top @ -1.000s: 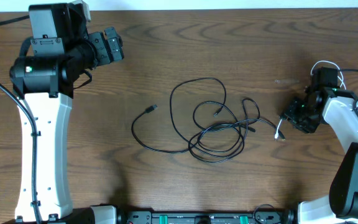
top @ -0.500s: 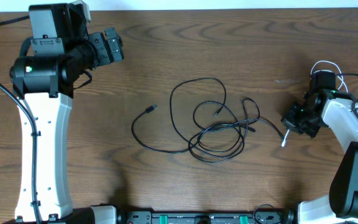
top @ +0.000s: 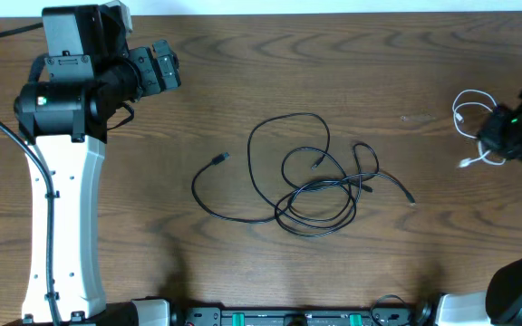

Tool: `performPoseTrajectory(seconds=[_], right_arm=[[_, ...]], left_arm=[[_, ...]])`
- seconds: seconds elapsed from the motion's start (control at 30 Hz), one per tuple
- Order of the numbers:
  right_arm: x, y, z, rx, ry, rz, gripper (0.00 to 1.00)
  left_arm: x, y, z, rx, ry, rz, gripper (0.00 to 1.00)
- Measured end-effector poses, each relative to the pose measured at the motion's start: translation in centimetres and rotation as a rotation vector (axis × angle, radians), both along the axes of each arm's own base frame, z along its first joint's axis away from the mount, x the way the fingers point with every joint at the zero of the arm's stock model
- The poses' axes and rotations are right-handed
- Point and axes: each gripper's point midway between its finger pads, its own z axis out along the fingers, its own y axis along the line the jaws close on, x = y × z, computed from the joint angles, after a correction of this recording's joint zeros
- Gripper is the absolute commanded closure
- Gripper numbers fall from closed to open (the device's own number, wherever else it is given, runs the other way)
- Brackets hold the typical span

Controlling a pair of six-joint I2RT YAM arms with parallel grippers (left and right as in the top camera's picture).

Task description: Untangle cables

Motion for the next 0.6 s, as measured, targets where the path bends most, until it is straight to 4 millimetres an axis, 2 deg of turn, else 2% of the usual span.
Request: performPoseTrajectory(seconds=[0.23, 0.33, 0.43, 0.6], right_arm=[[1.7, -4.8, 1.4, -0.089, -0.121, -0.071, 0.99], [2.7, -6.1, 1.3, -0.136, -0.143, -0.080, 0.99], [4.2, -7.5, 0.5, -0.182, -0.158, -0.080, 0.99], [7.0, -9.3, -3.6, -0.206, -0.136, -0.067, 0.99]], left_arm=[[0.0, 0.0, 0.0, 0.000, 0.000, 0.000, 0.02], [0.0, 0.0, 0.0, 0.000, 0.000, 0.000, 0.02], [0.0, 0.0, 0.0, 0.000, 0.000, 0.000, 0.02], [0.2, 0.0, -0.3, -0.001, 0.008, 0.000, 0.02]])
